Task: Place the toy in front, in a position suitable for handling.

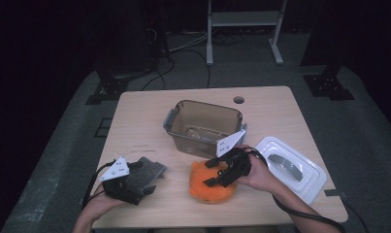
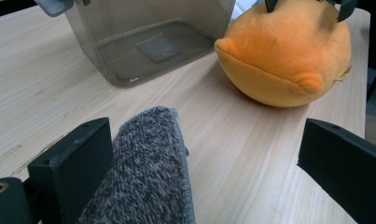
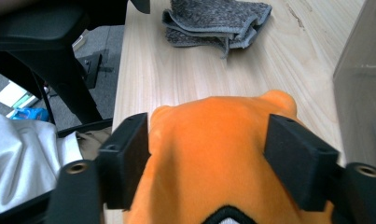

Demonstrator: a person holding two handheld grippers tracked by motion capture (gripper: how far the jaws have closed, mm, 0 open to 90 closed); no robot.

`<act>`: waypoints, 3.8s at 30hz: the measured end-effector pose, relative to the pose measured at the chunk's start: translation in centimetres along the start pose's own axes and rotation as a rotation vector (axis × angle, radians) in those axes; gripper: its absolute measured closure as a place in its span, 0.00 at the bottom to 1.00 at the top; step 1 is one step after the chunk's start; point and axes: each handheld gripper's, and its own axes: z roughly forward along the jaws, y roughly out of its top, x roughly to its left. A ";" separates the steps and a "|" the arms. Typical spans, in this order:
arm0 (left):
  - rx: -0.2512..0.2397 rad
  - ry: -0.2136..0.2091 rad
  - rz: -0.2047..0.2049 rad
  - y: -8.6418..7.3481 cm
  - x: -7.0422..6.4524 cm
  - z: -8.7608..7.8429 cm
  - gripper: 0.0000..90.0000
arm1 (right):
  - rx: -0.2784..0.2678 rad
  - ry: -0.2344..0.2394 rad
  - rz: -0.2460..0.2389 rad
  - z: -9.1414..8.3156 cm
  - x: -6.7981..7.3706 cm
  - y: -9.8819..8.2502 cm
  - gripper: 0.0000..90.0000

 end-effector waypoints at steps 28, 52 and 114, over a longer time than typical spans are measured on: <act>-0.004 0.002 -0.008 0.0 0.0 0.0 0.03 | 0.024 -0.051 0.032 1.4 0.1 -1.3 0.49; -0.003 0.004 -0.006 0.0 0.0 0.0 0.03 | 0.058 -0.088 -0.016 1.8 0.7 -0.9 0.56; -0.045 -0.001 -0.018 -0.3 0.4 -0.6 0.03 | -0.108 -0.105 -0.033 -8.3 -1.2 12.5 0.80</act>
